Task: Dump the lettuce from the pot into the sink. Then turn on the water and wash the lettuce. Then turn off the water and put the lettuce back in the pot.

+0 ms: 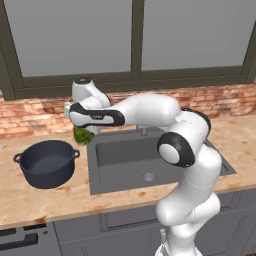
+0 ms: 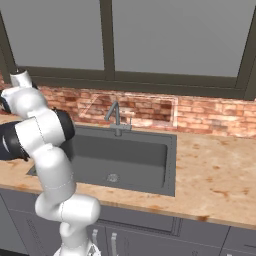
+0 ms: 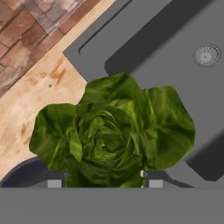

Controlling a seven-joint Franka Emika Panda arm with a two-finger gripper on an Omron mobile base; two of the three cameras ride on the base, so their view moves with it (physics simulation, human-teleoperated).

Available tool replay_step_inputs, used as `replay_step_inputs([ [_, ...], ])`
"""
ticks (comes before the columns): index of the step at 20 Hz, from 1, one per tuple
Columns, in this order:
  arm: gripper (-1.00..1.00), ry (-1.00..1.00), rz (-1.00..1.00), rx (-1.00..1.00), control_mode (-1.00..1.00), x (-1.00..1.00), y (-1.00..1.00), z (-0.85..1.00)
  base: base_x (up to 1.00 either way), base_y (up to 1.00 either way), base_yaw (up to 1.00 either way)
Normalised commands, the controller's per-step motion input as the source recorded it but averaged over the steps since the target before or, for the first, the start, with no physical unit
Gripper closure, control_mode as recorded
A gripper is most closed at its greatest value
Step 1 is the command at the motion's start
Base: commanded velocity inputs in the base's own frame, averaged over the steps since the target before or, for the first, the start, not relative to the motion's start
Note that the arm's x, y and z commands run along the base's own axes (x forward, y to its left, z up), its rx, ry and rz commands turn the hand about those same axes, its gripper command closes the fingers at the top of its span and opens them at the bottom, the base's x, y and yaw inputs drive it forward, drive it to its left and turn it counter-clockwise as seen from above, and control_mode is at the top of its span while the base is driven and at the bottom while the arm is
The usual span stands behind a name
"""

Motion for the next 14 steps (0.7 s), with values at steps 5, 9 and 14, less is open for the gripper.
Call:
replay_step_inputs([
  [5,1.00,0.00,-0.05,-0.02,-1.00,0.00,0.83,0.03,0.00,0.00,0.00],
  [9,1.00,0.02,-0.07,-0.06,-1.00,0.00,0.43,0.52,0.00,0.00,0.00],
  [14,1.00,0.00,-0.02,-0.03,-1.00,0.00,0.22,0.24,0.00,0.00,0.00],
])
